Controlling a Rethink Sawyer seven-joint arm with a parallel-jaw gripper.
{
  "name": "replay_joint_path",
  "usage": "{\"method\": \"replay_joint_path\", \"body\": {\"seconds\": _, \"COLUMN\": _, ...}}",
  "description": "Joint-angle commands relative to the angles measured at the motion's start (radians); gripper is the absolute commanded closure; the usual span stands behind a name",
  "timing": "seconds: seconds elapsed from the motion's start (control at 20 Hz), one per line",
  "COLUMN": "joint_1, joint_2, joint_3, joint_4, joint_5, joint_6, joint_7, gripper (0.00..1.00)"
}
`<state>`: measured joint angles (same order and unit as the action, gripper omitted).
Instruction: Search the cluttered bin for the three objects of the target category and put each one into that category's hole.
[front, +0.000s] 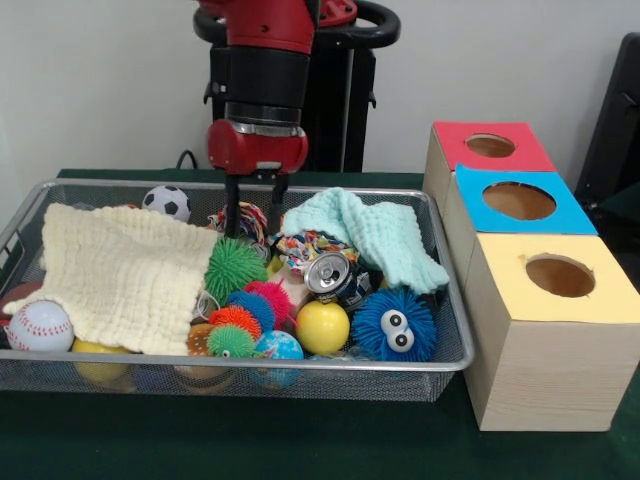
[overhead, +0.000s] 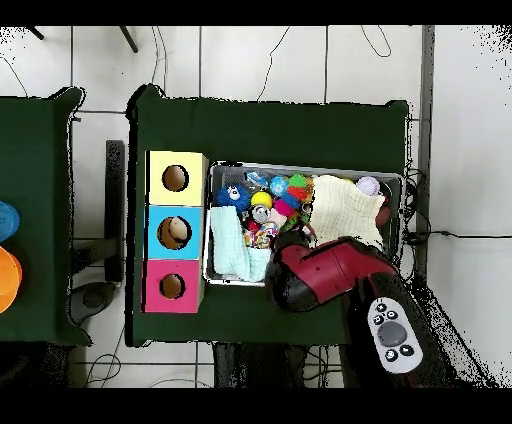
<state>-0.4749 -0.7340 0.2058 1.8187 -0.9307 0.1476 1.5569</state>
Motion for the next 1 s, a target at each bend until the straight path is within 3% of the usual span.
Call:
{"method": "replay_joint_path", "body": {"seconds": 0.05, "joint_1": 0.025, "joint_2": -0.005, "joint_3": -0.127, "joint_4": -0.119, "joint_5": -0.056, "joint_6": 0.007, "joint_7": 0.113, "gripper": 0.0}}
{"method": "replay_joint_path", "body": {"seconds": 0.3, "joint_1": 0.026, "joint_2": 0.031, "joint_3": -0.148, "joint_4": -0.134, "joint_5": -0.052, "joint_6": -0.027, "joint_7": 0.102, "gripper": 0.0}}
{"method": "replay_joint_path", "body": {"seconds": 0.6, "joint_1": 0.032, "joint_2": 0.149, "joint_3": -0.172, "joint_4": -0.178, "joint_5": -0.048, "joint_6": -0.1, "joint_7": 0.114, "gripper": 0.0}}
{"method": "replay_joint_path", "body": {"seconds": 1.0, "joint_1": -0.075, "joint_2": 0.225, "joint_3": -0.04, "joint_4": -0.139, "joint_5": -0.008, "joint_6": -0.125, "joint_7": 0.082, "gripper": 0.0}}
